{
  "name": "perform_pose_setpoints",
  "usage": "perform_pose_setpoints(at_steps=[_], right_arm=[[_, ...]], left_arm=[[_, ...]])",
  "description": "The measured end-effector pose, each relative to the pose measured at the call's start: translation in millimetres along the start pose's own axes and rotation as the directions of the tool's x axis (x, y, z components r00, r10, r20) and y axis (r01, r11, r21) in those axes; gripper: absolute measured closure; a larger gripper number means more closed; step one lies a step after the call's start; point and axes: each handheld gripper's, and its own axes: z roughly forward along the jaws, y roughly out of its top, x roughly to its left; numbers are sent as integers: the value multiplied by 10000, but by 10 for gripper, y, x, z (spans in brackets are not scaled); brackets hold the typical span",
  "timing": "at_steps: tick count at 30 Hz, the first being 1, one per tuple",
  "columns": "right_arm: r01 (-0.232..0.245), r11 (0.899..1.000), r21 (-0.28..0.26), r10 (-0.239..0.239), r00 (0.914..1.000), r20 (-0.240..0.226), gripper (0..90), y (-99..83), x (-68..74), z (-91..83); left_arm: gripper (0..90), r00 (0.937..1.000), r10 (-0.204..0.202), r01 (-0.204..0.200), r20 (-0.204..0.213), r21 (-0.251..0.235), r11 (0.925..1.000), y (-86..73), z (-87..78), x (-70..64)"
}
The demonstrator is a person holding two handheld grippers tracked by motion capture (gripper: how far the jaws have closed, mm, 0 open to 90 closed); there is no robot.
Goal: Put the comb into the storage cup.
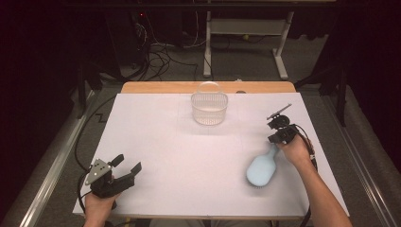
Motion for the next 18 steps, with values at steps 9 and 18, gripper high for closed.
perform_pose_setpoints(at_steps=[9, 18], right_arm=[[-86, 9999, -73, 86, 10000, -6, 900, -100, -24, -34], [-163, 9998, -107, 162, 9999, -41, 900, -203, -32, -66]], left_arm=[[221, 10000, -61, 61, 26, -6, 10000, -2, 3, 0], [221, 9999, 79, -79, -66, 45, 10000, -2, 5, -13]])
